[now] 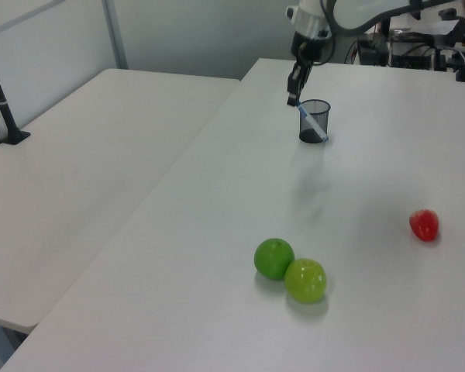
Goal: Take marker pen
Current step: 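Move the marker beside the cup and lay it on the table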
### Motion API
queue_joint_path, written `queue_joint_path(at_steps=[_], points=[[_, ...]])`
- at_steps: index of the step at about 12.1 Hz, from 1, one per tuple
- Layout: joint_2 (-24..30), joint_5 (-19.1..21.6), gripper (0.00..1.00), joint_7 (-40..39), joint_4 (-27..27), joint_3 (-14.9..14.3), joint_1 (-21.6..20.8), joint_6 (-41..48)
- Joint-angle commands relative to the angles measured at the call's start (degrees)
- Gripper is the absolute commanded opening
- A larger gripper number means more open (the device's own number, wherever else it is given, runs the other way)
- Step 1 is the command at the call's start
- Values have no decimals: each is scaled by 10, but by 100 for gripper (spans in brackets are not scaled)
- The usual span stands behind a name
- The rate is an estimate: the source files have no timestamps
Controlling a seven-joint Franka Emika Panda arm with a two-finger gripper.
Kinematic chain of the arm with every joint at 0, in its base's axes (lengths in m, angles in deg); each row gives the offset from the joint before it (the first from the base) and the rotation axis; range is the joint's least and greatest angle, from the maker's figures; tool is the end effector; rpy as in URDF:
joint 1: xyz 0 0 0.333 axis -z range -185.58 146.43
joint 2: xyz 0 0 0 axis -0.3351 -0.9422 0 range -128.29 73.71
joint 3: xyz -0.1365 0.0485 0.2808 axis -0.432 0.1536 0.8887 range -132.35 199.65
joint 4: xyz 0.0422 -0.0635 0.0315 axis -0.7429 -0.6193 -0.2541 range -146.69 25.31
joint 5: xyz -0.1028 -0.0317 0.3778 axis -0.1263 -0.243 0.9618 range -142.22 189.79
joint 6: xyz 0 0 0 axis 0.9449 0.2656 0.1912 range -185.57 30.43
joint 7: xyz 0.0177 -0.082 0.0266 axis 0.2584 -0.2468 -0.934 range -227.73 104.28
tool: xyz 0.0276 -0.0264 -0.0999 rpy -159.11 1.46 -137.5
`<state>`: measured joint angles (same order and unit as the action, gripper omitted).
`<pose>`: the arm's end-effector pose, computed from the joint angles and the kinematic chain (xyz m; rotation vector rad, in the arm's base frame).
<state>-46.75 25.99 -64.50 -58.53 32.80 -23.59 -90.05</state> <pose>0.6817 0.0409 0.4821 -3.0896 -0.1385 -0.3298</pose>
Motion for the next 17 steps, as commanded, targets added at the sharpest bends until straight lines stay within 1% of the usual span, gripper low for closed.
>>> queue_joint_path(at_steps=[1, 4, 6, 9, 12, 14, 15, 17], points=[[-6, 15, 5, 7, -12, 6, -29, 59], [-36, 28, 5, 7, -14, 8, -57, 73], [-56, 28, 5, 7, -14, 8, -71, 73], [-71, 27, 6, 7, -13, 8, -75, 73], [-78, 27, 9, 7, -14, 8, -76, 73], [-86, 25, 19, 7, -14, 8, -81, 72], [-88, 24, 29, 7, -14, 7, -82, 72], [-88, 23, 46, 7, -13, 7, -82, 72]])
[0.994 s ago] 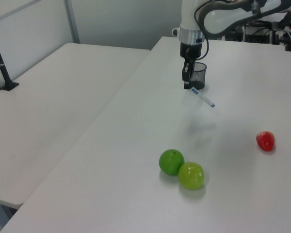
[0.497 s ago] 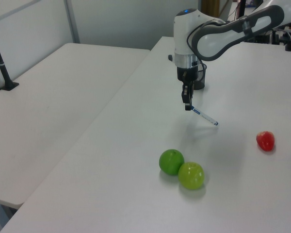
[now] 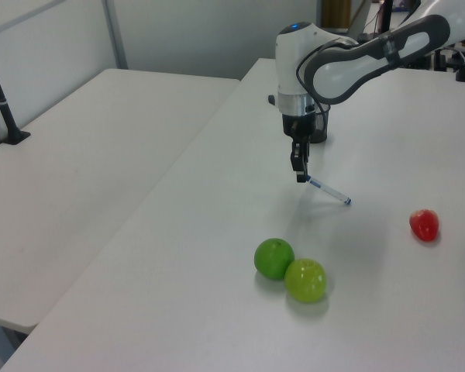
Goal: Take marker pen
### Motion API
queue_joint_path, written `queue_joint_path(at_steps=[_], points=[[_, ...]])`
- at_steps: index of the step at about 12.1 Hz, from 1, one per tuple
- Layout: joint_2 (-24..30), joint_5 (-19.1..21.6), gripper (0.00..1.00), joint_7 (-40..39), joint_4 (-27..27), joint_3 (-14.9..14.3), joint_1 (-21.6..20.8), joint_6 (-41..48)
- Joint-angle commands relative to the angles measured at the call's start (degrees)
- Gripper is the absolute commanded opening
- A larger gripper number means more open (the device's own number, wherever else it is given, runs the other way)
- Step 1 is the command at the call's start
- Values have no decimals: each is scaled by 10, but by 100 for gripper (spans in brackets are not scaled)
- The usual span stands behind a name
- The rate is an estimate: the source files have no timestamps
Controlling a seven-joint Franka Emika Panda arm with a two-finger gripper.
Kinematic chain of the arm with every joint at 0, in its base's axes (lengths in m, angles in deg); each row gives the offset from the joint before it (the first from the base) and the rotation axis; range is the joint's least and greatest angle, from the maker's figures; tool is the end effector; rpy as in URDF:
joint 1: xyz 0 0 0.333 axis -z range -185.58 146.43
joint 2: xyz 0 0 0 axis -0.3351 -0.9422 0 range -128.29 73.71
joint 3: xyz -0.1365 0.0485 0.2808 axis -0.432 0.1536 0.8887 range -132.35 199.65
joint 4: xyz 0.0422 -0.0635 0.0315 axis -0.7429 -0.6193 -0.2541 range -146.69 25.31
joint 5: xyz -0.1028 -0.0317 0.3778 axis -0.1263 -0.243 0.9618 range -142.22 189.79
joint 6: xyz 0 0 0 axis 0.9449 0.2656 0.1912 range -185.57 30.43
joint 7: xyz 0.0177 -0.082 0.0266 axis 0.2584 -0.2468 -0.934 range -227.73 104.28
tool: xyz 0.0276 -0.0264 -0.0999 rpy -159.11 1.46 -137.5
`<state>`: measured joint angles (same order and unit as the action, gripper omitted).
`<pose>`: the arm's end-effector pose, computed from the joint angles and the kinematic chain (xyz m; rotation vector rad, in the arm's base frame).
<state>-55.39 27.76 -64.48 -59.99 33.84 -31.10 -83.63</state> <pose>0.6653 0.1421 0.3563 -3.0617 -0.3421 0.1242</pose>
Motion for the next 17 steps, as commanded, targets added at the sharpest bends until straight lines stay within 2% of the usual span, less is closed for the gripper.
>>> queue_joint_path(at_steps=[1, 2, 4, 6, 9, 11, 13, 17], points=[[-2, 2, 56, 7, 2, -4, -7, 8], [-2, 2, 68, 7, 2, -4, -6, 9], [1, 0, 100, 7, 3, -4, -7, 9], [7, -5, 100, 13, 4, -4, -7, 10], [34, -39, 100, 50, 4, -4, -8, 20], [67, -73, 100, 98, 5, -4, -8, 42], [93, -99, 100, 101, 4, -4, -9, 78], [188, -105, 100, 86, -13, -11, 4, 185]])
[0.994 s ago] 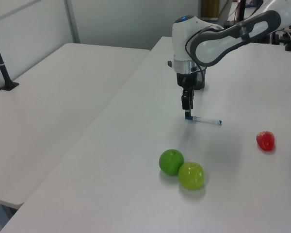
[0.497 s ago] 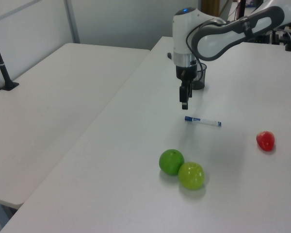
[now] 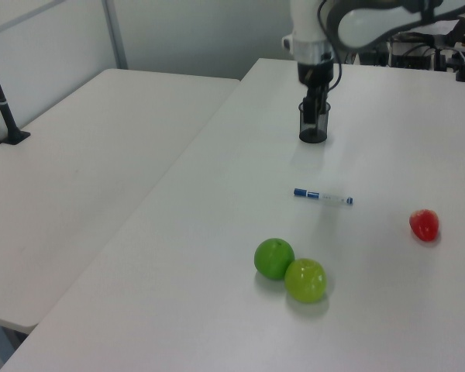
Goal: Take marker pen
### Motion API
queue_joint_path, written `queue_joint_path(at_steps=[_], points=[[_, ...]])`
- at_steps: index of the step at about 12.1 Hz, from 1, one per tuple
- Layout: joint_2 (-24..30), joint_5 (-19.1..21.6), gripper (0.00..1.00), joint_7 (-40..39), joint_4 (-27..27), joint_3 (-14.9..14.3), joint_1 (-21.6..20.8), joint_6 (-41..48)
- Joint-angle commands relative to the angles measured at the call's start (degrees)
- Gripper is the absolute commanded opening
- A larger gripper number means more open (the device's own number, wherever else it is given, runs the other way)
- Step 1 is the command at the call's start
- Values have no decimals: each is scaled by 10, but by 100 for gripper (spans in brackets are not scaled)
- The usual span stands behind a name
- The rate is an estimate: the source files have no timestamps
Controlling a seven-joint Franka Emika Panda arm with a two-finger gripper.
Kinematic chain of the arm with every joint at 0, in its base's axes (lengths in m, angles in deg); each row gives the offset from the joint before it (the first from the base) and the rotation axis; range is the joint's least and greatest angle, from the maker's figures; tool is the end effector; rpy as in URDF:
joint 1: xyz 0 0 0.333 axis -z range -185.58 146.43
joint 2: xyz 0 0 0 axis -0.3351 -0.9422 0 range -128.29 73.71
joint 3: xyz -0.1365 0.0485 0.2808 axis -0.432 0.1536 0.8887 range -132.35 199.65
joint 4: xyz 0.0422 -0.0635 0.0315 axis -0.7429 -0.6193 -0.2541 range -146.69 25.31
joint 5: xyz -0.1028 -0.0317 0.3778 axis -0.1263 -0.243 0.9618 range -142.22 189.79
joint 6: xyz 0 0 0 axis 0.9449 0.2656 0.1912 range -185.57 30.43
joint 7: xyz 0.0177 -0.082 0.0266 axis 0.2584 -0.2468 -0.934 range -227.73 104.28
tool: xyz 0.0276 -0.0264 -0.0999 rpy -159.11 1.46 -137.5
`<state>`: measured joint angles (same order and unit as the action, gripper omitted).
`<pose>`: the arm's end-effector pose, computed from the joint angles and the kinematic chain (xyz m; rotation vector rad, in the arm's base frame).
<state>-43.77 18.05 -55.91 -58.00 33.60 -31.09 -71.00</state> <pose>0.6321 0.1191 0.4897 3.0298 0.1814 -0.0657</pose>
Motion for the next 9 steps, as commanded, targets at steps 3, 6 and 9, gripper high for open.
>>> queue_joint_path(at_steps=[3, 6, 9], points=[[143, 0, 100, -3, -52, -7, 56, 86], [179, 6, 100, -25, -62, -1, 97, 92], [179, 6, 100, -27, -61, -5, 96, 95]])
